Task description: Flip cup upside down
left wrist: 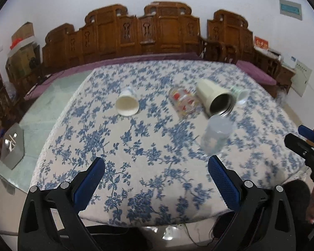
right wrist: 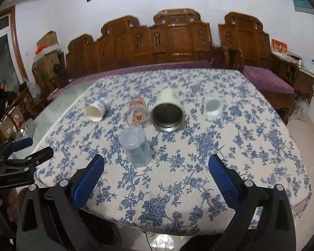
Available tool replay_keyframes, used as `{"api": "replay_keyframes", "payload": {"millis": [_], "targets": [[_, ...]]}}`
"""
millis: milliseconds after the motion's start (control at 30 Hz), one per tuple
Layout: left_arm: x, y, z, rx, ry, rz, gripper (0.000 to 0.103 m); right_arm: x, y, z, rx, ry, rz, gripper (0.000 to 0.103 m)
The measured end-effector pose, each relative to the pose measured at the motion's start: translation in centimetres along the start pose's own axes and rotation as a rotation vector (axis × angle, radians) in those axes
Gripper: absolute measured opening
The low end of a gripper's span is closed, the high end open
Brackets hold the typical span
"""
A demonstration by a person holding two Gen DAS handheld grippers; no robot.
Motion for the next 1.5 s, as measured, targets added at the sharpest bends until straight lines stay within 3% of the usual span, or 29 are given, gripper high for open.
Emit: {"api": "replay_keyframes", "payload": {"millis": [333, 500, 1500], "targets": [[9.3, -2.1, 2.1, -0.013, -0.009, 0.188, 0.095, 8.5, -2.6, -1.7, 0.046, 0.008, 0.212, 0.100], [12.4, -2.7, 2.4, -0.014, -0.014, 0.251, 0.095, 11.4, -3.6, -2.1, 0.050, 0.002, 0.275, 0.100], [14.3, -2.5, 2.5, -0.010, -0.015, 0.277, 0.095, 13.1, -3.8, -3.0, 0.055, 0.001, 0.301, 0.100]]}}
Point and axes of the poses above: each gripper's, at about its wrist camera, not at the fingertips, and x roughly against the way its jaws point, z to its right, y to its underside, the point moved 6 cm from there along -x, roughly the way its jaws point, and after that the axes turned 2 degrees about x, right-handed, at the moved point
